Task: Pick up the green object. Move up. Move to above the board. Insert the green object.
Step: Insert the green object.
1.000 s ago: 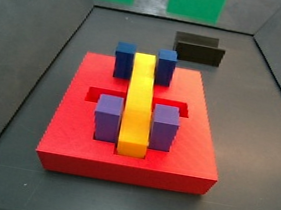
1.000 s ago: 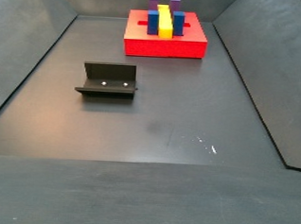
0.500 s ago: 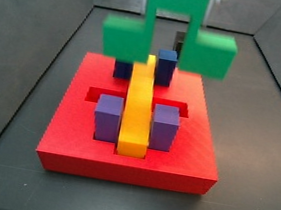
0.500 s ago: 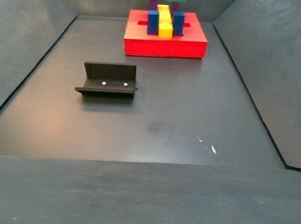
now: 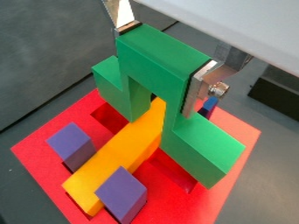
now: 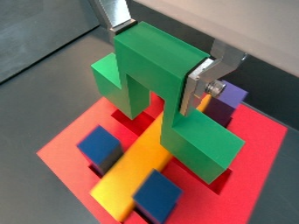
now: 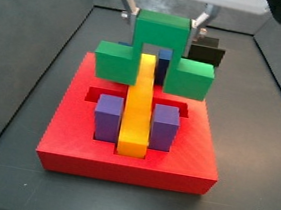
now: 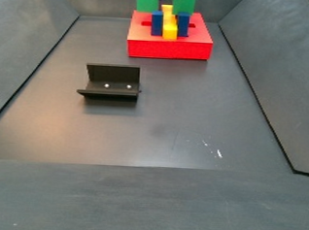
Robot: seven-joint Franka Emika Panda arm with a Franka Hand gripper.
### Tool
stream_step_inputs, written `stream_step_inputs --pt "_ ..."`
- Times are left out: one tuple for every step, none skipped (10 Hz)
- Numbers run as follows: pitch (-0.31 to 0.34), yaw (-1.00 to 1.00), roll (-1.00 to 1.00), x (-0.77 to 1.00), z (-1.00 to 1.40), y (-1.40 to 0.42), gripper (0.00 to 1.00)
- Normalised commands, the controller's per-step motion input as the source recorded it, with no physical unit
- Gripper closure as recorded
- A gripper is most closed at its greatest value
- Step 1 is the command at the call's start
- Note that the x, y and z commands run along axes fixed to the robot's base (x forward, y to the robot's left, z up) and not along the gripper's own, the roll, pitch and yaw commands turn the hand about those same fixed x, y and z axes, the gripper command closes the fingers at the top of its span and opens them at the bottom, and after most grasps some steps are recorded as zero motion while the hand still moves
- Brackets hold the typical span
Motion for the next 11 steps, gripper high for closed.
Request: stream_step_inputs --pt "-0.091 0.34 0.0 0.0 0.0 -0.07 1.0" --pt "-0.093 0.41 0.0 0.0 -0.01 -0.07 1.0" --pt "-0.094 0.39 -0.01 0.03 -0.1 0.0 1.0" --pt "-0.076 0.23 -0.01 -0.03 -0.05 0.0 1.0" --pt "-0.009 0.05 0.02 -0.07 0.0 0.0 1.0" --pt "-0.011 0.0 0.08 -0.1 0.0 0.0 1.0" --pt "-0.034 0.0 0.1 -0.17 -0.05 0.0 1.0" --pt "-0.074 -0.04 0.06 -0.18 -0.14 0.0 1.0" --pt "-0.086 -0.01 0.11 -0.2 -0.12 -0.04 1.0" --pt "-0.1 0.0 0.03 -0.06 -0.13 -0.02 1.0" --pt "-0.096 0.0 0.0 0.1 -0.13 -0.1 1.0"
